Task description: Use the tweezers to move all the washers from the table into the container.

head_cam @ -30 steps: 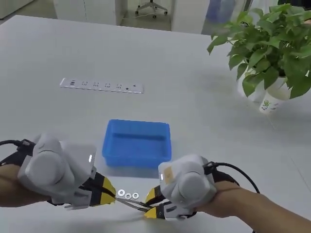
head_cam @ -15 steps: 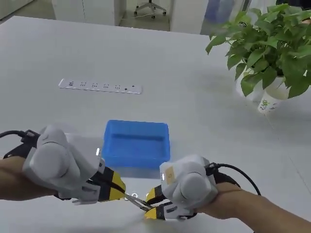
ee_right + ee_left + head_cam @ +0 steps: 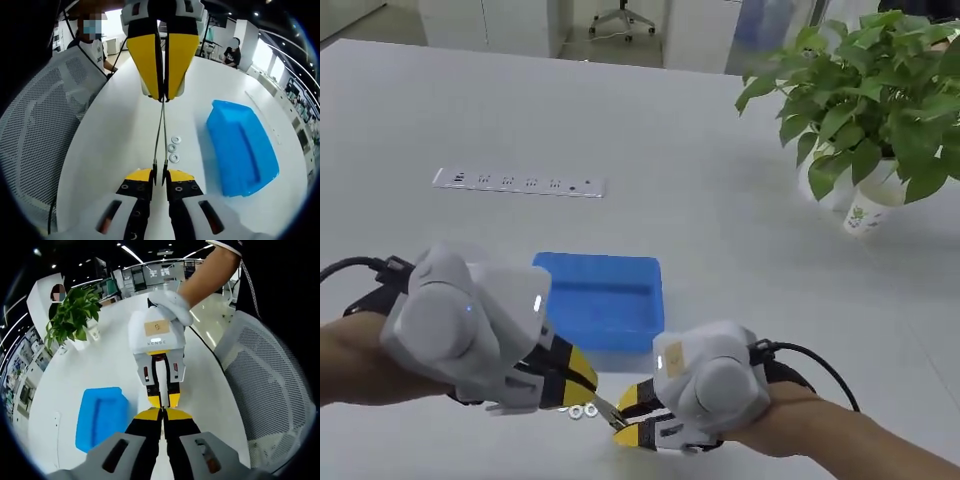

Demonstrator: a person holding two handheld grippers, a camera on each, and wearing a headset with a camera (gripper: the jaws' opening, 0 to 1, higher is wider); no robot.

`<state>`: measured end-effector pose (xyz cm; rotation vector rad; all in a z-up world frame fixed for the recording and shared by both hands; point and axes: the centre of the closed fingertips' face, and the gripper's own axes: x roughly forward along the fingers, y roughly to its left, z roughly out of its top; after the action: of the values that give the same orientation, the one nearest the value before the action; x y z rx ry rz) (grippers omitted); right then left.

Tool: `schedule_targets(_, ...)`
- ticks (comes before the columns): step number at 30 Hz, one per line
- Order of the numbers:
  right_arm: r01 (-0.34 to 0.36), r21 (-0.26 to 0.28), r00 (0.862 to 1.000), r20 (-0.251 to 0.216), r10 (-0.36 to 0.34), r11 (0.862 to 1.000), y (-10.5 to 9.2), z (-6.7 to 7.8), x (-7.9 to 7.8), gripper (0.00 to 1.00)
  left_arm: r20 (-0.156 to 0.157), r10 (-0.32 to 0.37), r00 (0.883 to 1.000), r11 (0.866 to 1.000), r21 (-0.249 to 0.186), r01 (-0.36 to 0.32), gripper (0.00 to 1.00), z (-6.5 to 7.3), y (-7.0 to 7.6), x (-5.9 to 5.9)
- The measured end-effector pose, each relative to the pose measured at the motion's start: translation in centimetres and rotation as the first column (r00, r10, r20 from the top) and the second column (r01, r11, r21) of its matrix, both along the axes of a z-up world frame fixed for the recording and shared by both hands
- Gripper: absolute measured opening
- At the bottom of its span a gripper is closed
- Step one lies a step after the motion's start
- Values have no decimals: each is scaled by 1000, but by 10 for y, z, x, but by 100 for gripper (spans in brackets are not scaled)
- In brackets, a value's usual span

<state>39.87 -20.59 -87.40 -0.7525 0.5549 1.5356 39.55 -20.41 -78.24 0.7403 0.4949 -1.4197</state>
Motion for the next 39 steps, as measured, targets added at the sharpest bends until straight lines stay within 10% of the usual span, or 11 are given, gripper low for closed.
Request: schedule_targets(39, 77, 22, 997, 23, -77, 997, 3, -3, 20, 14, -2, -64, 998, 998, 3, 64, 5, 3, -20, 19)
